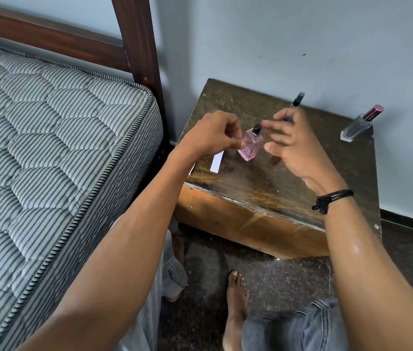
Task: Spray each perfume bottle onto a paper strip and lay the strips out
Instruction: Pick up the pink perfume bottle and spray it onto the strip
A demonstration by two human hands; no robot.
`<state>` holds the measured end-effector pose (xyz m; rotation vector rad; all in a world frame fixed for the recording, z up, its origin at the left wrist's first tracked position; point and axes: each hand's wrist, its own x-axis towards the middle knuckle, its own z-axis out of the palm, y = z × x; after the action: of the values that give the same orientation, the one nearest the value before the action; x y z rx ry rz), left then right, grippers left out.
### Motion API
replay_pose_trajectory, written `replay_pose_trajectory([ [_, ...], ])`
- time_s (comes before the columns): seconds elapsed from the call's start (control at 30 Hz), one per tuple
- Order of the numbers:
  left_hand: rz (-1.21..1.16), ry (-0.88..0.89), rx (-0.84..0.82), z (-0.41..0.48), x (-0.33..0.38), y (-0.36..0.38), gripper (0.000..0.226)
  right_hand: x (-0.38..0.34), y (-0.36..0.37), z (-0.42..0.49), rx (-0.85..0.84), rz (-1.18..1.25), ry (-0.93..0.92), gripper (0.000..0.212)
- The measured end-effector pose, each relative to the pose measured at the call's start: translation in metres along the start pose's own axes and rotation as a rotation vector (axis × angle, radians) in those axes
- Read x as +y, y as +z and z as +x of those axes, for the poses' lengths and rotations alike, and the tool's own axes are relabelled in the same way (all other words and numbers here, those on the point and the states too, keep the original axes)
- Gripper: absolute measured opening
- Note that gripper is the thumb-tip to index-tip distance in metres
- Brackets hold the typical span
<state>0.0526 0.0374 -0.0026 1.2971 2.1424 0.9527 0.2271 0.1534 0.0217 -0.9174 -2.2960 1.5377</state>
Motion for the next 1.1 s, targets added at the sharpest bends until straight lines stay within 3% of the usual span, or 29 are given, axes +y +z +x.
replay_pose_trajectory([
  [0.13,-0.021,-0.018,0.017,-0.001,-0.005,-0.001,0.027,0.009,-0.014,-0.007,0.267,-0.291,0.05,0.05],
  [0.23,-0.089,-0.021,0.022,-0.001,-0.002,0.001,0.036,0.02,-0.017,-0.008,0.218,-0.493,0.141,0.05],
  [0.33,-0.143,-0.006,-0.021,0.001,0.003,0.005,0.047,0.02,-0.014,-0.01,0.153,-0.543,0.158,0.055],
  [0.53,-0.081,-0.009,-0.068,0.004,0.007,0.011,0.045,0.024,-0.005,-0.005,0.144,-0.611,0.124,0.03],
  [0.73,-0.077,-0.018,-0.035,0.004,0.008,0.014,0.034,0.025,-0.007,-0.005,0.192,-0.571,0.094,0.024],
  [0.93,-0.051,-0.025,-0.009,0.002,0.012,0.021,0.03,0.008,-0.006,-0.006,0.356,-0.249,-0.07,0.029],
  [1.1,-0.008,-0.033,-0.008,0.002,0.015,0.022,0.029,0.003,-0.002,-0.009,0.388,-0.125,-0.203,0.027],
])
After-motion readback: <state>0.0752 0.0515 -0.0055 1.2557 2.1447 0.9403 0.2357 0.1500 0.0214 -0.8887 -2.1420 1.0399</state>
